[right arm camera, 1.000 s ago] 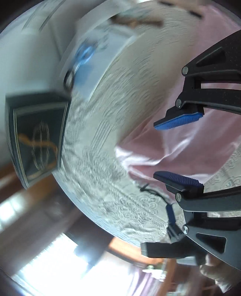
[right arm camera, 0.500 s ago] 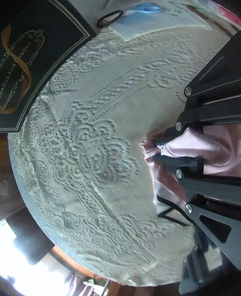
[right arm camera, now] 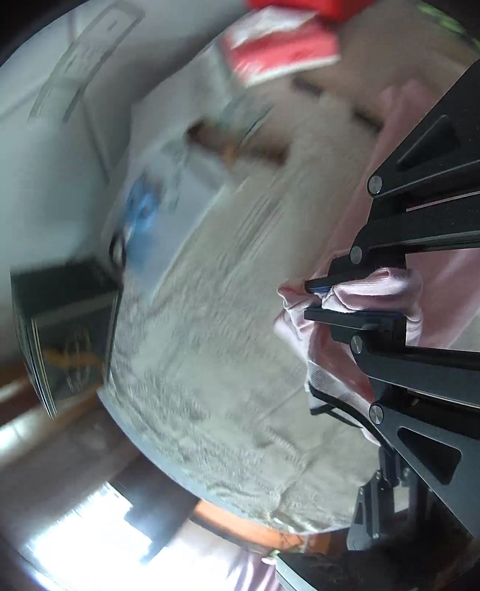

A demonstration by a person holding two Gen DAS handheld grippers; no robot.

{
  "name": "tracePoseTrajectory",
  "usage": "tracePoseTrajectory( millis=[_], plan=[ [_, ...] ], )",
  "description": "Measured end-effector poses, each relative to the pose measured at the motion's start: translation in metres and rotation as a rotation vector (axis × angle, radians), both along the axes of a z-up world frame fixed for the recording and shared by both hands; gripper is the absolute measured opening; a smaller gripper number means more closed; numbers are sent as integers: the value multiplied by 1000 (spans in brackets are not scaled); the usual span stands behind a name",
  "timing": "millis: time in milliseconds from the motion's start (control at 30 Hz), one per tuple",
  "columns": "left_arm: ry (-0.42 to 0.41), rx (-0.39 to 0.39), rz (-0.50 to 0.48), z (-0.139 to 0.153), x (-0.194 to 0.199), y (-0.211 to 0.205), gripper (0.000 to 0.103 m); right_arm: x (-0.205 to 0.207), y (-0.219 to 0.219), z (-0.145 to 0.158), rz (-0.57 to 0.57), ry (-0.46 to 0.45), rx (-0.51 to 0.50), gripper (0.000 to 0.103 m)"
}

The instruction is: Fold clothes

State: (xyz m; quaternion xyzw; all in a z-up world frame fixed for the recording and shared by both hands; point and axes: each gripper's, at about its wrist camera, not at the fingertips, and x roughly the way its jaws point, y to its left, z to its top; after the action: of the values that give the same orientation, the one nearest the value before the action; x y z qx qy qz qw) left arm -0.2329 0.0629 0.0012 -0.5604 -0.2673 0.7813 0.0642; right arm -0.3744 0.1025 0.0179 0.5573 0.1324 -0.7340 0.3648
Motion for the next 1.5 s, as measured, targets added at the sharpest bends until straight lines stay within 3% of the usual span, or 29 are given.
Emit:
tracePoseTrajectory(
  millis=[200,267,333,367,433,500,600,767,933,1000,1067,1100,1200,1267,1333,1433,1500],
  plan=[
    [-14,32,-115,-14,-26,113,9,-6,140,-8,-146,60,85,9],
    [-34,-6,-176,-14,-28,135,25,-12,180,-15,-227,59,116,17],
    [-14,-63,-177,-7,-28,132,69,-16,222,-19,-328,51,116,20],
    [-4,-91,-177,-4,-28,130,72,-14,240,-18,-366,36,87,20],
    [10,-134,-146,4,-18,99,72,-4,266,-15,-417,17,40,20],
    [-4,-233,-108,0,-28,76,72,16,277,-13,-426,-13,10,20],
    [-36,-328,-51,-13,-34,47,72,45,274,-21,-435,-65,-9,25],
    [-76,-358,-12,-40,-23,10,72,65,259,-38,-529,-157,-76,29],
    [-83,-342,-29,-58,-21,0,72,54,244,-45,-646,-182,-102,49],
    [-72,-340,-68,-62,-21,4,72,45,230,-55,-649,-193,-64,49],
    [-71,-350,-114,-67,-21,9,72,41,213,-69,-581,-228,-9,34],
    [-75,-356,-140,-70,-21,11,72,42,210,-74,-557,-225,43,6],
    [-131,-427,-212,-81,-20,19,73,46,228,-78,-581,-154,207,4],
    [-135,-468,-250,-78,-22,23,74,48,256,-74,-656,-122,274,6],
    [-97,-444,-242,-66,-26,20,74,52,274,-68,-703,-109,279,21],
    [-42,-400,-204,-51,-42,10,74,59,293,-50,-747,-99,185,34],
    [-23,-400,-183,-47,-55,4,74,61,301,-44,-765,-106,114,35]
  ],
)
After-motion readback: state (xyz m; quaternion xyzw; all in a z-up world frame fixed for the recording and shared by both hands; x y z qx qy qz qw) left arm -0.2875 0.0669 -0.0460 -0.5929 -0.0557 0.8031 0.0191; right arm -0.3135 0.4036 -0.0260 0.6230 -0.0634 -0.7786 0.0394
